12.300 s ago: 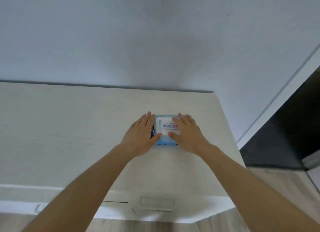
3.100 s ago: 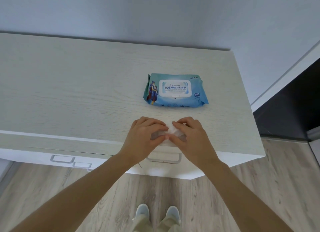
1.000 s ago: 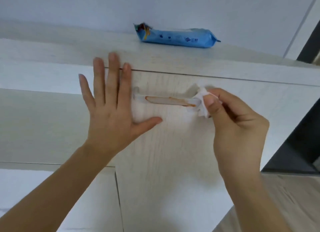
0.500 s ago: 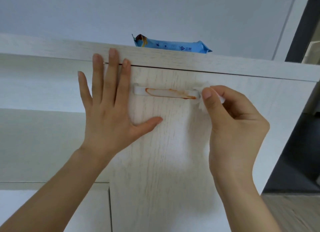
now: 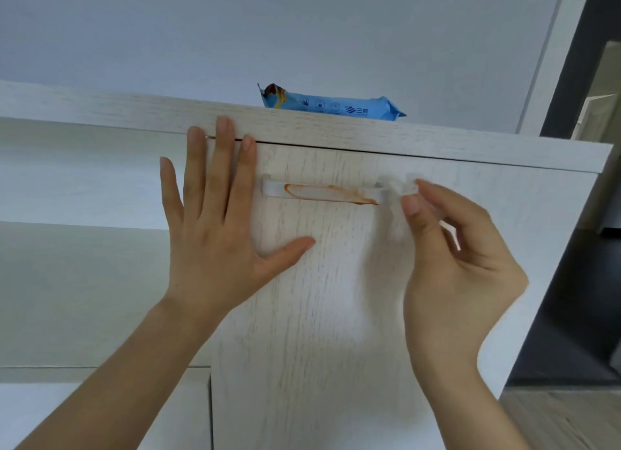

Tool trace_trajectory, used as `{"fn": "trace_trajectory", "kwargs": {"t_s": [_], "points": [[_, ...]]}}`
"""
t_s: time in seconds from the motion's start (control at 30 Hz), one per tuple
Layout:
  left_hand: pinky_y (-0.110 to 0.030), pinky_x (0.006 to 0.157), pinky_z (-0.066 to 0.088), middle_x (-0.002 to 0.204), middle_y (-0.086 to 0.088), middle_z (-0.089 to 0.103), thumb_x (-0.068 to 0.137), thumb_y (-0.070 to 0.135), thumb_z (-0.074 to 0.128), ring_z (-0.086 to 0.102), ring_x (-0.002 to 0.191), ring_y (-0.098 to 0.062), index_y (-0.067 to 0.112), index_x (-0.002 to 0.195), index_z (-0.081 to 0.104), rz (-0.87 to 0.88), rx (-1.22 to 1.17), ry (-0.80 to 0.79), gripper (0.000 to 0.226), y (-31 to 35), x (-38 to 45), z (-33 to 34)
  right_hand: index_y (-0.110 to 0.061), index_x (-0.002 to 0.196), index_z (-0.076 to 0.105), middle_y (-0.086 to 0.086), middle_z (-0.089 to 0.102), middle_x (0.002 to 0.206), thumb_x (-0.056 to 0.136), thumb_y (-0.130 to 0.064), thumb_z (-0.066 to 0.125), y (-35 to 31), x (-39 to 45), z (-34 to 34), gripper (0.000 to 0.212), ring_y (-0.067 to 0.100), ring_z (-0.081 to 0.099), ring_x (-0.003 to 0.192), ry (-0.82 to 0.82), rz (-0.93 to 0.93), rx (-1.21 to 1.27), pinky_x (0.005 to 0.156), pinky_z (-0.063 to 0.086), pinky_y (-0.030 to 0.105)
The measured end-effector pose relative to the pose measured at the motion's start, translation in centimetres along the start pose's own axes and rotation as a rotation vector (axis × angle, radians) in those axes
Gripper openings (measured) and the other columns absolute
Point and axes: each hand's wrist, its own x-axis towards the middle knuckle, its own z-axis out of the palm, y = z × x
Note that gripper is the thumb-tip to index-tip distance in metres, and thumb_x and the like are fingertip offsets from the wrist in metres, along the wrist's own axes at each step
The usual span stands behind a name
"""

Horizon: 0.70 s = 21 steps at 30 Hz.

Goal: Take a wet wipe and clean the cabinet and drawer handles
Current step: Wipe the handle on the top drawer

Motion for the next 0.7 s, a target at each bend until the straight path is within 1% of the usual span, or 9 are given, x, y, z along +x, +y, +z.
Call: {"fn": "trace_trajectory", "kwargs": {"t_s": [0.1,0.2,0.27,0.33,0.4,0.47,0.53,0.63,0.7], "points": [[-0.061,0.111,0.012,0.149,-0.024,0.02,0.085,0.074,0.043,0.015,0.139,-0.043,-0.004,0.143,0.025,-0.002,-0.002,0.009,0.099,0.0,0.0,0.1,-0.024,0.094,0.07,-0.001,0.069,0.096,0.082,-0.009,0.069,-0.2,-0.1,0.6,0.02,0.007,0.065,0.09,-0.053,0.027,-0.011,0.081,0.054,0.026],[-0.062,0.111,0.013,0.149,-0.025,0.021,0.085,0.073,0.043,0.015,0.139,-0.044,-0.004,0.143,0.025,0.0,-0.011,0.018,0.098,0.0,-0.1,0.1,-0.023,0.095,0.07,-0.004,0.069,0.093,0.081,-0.008,0.069,-0.2,0.0,0.7,0.02,0.005,0.065,0.089,-0.046,0.02,-0.057,0.08,0.052,0.018],[-0.062,0.111,0.014,0.149,-0.024,0.02,0.085,0.073,0.043,0.015,0.139,-0.044,-0.004,0.143,0.025,0.004,-0.014,0.021,0.098,0.0,0.0,0.2,-0.024,0.094,0.071,-0.006,0.069,0.088,0.08,-0.013,0.07,-0.1,0.1,0.8,0.018,0.001,0.064,0.083,-0.021,0.085,-0.014,0.078,0.049,0.013],[-0.061,0.112,0.014,0.149,-0.023,0.019,0.085,0.073,0.043,0.015,0.139,-0.044,-0.004,0.143,0.025,0.004,-0.022,0.021,0.098,0.0,0.0,0.2,-0.023,0.097,0.071,-0.004,0.067,0.082,0.08,-0.017,0.069,-0.2,0.0,0.9,0.018,-0.001,0.061,0.077,-0.013,0.079,-0.041,0.074,0.047,0.01],[-0.061,0.112,0.013,0.149,-0.023,0.02,0.085,0.073,0.043,0.015,0.139,-0.044,-0.004,0.143,0.025,0.006,-0.021,0.028,0.098,0.0,-0.1,0.2,-0.022,0.096,0.071,-0.002,0.066,0.081,0.079,-0.02,0.069,-0.2,-0.1,0.8,0.017,0.0,0.061,0.076,-0.007,0.086,-0.046,0.073,0.046,0.009],[-0.06,0.112,0.012,0.149,-0.022,0.019,0.085,0.073,0.043,0.015,0.139,-0.044,-0.003,0.143,0.024,0.008,-0.029,0.023,0.097,0.0,-0.1,0.2,-0.026,0.091,0.072,-0.003,0.066,0.08,0.079,-0.019,0.07,-0.2,0.1,0.8,0.014,0.001,0.062,0.077,0.033,0.132,0.009,0.074,0.047,0.011],[-0.059,0.112,0.012,0.149,-0.022,0.018,0.085,0.073,0.043,0.015,0.139,-0.044,-0.003,0.143,0.024,0.005,-0.027,0.02,0.098,-0.1,-0.1,0.1,-0.027,0.091,0.071,-0.003,0.064,0.079,0.079,-0.018,0.071,-0.3,0.0,1.1,0.015,-0.001,0.06,0.074,0.044,0.117,0.004,0.072,0.046,0.01],[-0.059,0.112,0.012,0.149,-0.022,0.017,0.086,0.073,0.043,0.016,0.139,-0.044,-0.004,0.143,0.025,0.009,-0.021,0.021,0.098,-0.1,-0.1,0.1,-0.023,0.093,0.072,-0.002,0.062,0.078,0.079,-0.018,0.07,-0.2,-0.4,1.3,0.015,-0.003,0.057,0.072,0.028,0.116,-0.001,0.071,0.045,0.009],[-0.059,0.112,0.012,0.149,-0.02,0.015,0.086,0.073,0.042,0.015,0.139,-0.044,-0.004,0.143,0.024,0.01,-0.03,0.021,0.098,-0.1,-0.1,0.1,-0.021,0.097,0.071,0.0,0.06,0.078,0.08,-0.014,0.071,-0.4,-0.4,1.3,0.018,-0.004,0.056,0.072,0.025,0.068,-0.035,0.07,0.043,0.007]]}}
